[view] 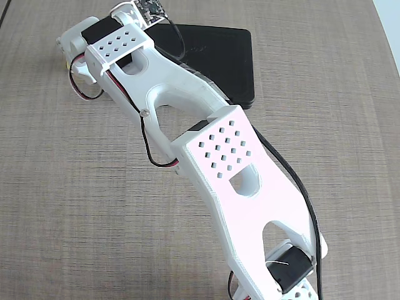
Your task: Grasp a duck and put it on the black surface.
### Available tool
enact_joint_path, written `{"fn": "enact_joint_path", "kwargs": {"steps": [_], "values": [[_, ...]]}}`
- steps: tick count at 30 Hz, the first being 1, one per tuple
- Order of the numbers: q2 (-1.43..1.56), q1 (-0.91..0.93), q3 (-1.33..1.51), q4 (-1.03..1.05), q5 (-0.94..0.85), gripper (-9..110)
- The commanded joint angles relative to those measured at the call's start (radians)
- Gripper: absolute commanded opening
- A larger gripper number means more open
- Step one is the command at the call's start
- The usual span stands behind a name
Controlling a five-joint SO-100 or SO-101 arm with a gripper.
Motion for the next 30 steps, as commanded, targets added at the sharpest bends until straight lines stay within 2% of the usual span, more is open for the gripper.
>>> {"fn": "enact_joint_path", "kwargs": {"steps": [1, 6, 20, 24, 30], "values": [[0.143, 0.025, -0.021, 0.009, 0.006, 5], [0.261, 0.071, -0.018, 0.028, 0.006, 5], [0.571, 0.170, -0.005, 0.293, 0.006, 5], [0.643, 0.219, 0.103, 0.337, 0.005, 5], [0.752, 0.307, 0.377, 0.279, 0.002, 5]]}}
